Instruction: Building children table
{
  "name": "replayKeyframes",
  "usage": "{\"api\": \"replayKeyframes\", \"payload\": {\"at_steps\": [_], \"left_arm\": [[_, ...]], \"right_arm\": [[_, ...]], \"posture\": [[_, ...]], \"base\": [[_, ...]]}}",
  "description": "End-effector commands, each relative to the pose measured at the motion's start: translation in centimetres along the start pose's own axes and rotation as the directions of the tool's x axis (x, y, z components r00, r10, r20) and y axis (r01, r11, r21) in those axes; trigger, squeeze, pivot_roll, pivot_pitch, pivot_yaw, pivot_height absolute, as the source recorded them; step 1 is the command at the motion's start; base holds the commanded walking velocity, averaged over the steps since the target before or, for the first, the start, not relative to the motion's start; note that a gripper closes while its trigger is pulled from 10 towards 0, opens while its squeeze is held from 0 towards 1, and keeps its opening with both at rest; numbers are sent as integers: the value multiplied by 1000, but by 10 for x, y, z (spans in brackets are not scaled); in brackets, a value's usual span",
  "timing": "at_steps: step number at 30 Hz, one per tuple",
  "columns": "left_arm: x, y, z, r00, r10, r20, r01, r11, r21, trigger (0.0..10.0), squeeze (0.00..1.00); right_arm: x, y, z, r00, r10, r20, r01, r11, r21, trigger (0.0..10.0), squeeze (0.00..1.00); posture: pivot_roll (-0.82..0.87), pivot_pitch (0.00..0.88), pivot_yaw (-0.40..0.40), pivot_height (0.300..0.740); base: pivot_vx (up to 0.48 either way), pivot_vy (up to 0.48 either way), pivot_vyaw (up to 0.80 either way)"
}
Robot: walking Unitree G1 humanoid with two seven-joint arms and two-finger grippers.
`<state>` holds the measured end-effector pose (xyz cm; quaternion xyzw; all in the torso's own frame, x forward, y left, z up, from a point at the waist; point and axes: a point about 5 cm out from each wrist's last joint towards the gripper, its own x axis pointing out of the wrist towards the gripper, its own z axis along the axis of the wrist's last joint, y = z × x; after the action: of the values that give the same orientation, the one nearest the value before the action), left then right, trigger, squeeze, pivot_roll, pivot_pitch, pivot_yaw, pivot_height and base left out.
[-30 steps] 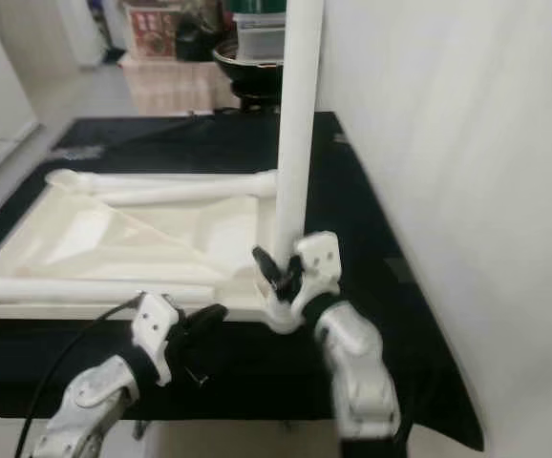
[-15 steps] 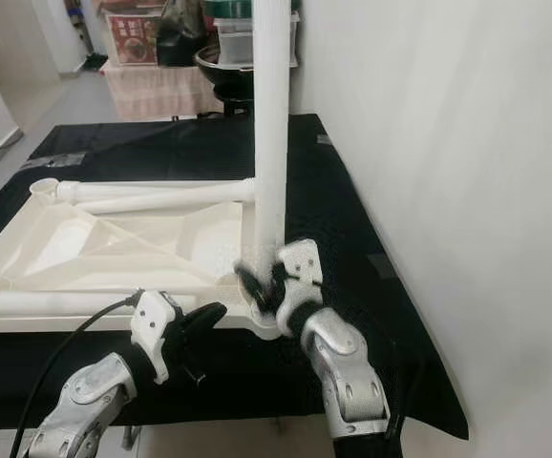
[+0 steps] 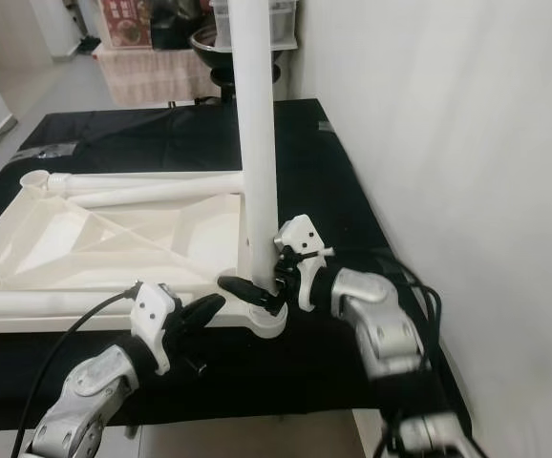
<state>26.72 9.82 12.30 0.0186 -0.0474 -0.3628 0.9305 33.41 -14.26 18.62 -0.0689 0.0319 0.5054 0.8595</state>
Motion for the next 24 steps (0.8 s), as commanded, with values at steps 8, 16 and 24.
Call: {"api": "replayKeyframes", "payload": {"at_steps": [8,16,24], "left_arm": [[-3,-2,-7,1000,2,-31,-3,1000,-11,10000,0],[-3,-1,-6,1000,3,-30,-3,1000,-12,10000,0],[-6,1,-5,1000,3,-29,-3,1000,-13,10000,0]], "right_arm": [[1,-15,2,998,64,28,-66,997,46,0,0],[-9,-16,-6,999,-5,42,4,999,37,0,0],[-4,4,-35,930,-367,-14,366,923,115,0,0]], "posture": [[-73,81,-5,740],[-77,89,-3,740],[-101,102,-1,740]], "base": [[0,0,0],[0,0,0],[0,0,0]]}}
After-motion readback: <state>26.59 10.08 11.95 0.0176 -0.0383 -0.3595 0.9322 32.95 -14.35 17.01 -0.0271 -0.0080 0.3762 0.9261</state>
